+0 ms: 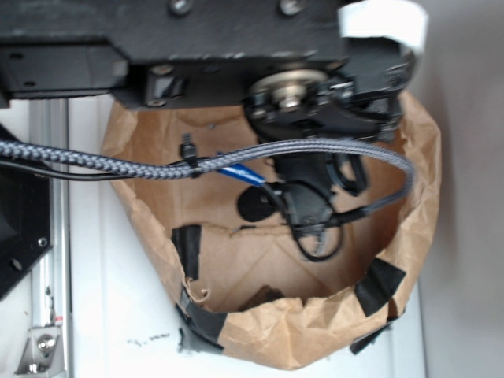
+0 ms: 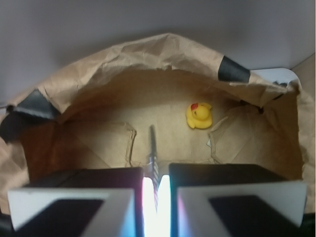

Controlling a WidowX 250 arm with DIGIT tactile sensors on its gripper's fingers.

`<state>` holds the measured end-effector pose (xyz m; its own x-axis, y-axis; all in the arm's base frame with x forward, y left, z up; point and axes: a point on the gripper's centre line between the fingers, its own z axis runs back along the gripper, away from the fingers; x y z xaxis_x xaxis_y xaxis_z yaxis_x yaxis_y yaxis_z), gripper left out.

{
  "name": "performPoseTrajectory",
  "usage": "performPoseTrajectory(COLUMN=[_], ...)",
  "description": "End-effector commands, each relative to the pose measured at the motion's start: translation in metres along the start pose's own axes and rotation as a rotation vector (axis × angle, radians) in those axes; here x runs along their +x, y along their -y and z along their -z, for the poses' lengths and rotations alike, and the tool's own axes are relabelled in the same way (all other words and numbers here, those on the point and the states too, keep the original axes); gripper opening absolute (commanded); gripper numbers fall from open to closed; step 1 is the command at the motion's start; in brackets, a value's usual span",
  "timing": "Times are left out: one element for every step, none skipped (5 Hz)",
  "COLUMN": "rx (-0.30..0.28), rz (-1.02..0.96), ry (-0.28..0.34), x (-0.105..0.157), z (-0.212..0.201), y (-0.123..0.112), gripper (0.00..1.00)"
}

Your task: Grab the silver keys.

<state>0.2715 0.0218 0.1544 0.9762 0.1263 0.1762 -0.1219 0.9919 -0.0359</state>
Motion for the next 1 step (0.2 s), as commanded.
performPoseTrajectory(rx=[0.126], rz=[0.019], ry=[-0.078], x=[-0.0092], z=[0.0392], y=[0.0033], gripper=[0.0])
